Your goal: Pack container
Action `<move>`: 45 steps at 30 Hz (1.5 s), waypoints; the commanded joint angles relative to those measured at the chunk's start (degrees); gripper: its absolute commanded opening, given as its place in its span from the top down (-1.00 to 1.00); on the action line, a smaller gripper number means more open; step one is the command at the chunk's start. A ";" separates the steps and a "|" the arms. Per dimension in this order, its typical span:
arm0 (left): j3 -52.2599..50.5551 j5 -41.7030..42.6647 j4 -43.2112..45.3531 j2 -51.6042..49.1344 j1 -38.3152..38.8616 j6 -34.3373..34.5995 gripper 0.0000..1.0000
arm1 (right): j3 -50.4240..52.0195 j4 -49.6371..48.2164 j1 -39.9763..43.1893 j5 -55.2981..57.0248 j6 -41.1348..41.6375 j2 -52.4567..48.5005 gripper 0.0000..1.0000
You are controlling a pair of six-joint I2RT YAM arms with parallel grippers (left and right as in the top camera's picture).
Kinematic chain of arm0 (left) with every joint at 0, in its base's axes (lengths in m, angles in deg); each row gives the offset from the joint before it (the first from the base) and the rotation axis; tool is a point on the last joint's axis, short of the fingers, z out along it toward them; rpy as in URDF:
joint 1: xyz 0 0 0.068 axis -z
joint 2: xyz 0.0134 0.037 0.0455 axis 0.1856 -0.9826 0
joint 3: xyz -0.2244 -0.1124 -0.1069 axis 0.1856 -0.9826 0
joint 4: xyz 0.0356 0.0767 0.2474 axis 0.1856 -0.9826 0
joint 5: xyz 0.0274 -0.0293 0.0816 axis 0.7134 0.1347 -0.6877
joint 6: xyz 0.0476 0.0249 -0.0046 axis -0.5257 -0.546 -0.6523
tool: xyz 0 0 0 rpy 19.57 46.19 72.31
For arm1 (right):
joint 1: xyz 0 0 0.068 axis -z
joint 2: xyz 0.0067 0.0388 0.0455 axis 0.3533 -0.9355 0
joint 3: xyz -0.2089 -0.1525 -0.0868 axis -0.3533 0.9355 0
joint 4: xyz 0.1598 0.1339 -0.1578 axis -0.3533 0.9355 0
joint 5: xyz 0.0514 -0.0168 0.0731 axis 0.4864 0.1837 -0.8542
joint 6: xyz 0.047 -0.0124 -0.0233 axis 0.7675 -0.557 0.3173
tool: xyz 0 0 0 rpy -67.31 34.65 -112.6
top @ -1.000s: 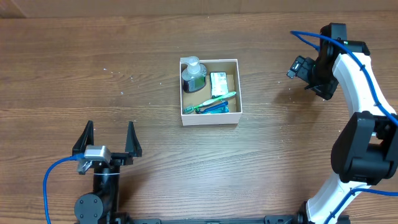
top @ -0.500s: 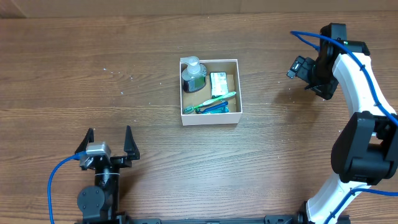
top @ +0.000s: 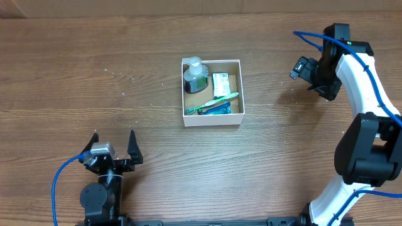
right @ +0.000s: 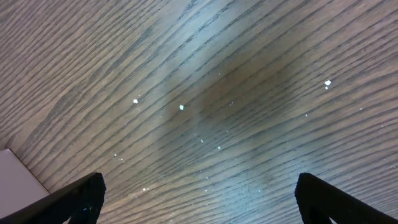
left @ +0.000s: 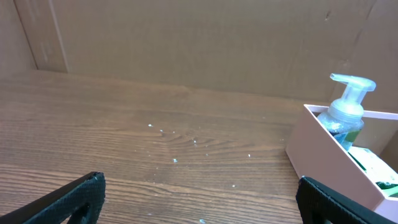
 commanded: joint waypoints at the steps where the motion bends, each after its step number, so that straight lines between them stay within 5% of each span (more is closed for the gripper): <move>1: -0.22 0.17 -0.07 0.61 -0.57 1.01 -1.00 | -0.11 -0.24 -0.20 0.35 0.26 0.28 -1.00; 23: -0.22 0.17 -0.07 0.61 -0.57 1.01 -1.00 | -0.11 -0.22 -0.55 0.35 0.26 4.15 -1.00; 40: -0.22 0.17 -0.04 0.61 -0.57 1.01 -1.00 | 0.57 1.31 -0.92 1.07 -0.02 44.28 -1.00; 45: -0.22 0.17 -0.04 0.61 -0.57 1.01 -1.00 | 12.41 -9.66 -0.92 4.96 -3.89 60.46 -1.00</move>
